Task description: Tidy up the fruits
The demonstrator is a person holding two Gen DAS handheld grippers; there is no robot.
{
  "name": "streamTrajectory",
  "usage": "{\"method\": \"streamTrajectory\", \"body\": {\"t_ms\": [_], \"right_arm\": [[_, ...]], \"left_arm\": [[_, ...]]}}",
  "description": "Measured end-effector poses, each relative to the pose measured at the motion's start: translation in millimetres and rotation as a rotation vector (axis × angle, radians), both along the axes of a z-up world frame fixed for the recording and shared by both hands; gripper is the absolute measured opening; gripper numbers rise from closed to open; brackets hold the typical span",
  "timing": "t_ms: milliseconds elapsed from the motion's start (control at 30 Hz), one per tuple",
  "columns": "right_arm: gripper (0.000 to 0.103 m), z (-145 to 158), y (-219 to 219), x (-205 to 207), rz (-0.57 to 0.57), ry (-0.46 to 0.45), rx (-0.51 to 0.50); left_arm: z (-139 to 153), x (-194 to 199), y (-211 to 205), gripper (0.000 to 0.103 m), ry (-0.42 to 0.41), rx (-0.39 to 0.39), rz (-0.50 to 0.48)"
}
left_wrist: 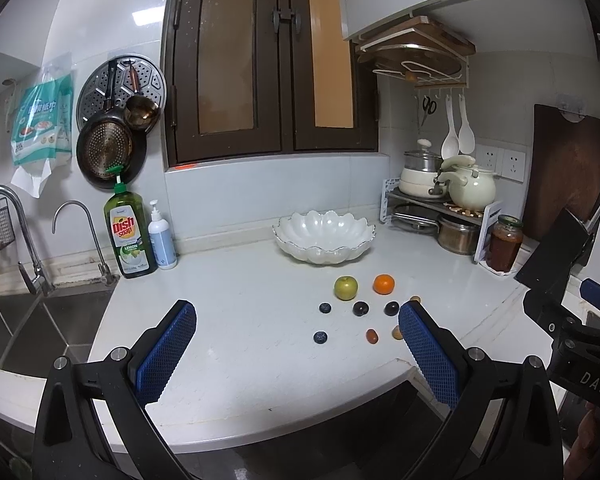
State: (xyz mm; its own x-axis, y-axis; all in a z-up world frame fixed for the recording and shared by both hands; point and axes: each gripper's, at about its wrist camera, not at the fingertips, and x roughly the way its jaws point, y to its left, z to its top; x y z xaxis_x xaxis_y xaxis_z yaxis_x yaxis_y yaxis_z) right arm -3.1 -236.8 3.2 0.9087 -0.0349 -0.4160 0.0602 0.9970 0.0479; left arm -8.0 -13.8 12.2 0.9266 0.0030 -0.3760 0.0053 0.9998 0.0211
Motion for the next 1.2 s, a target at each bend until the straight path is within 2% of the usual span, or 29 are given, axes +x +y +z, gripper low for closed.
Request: {"method": "streamTrajectory", "body": {"t_ms": [1200], "right_arm": [[0.102, 0.2, -0.8, -4.9, 0.003, -0.01, 0.002]], "left_arm": [[6.4, -3.6, -7.8, 0.103, -0.005, -0.007, -0.011]]}}
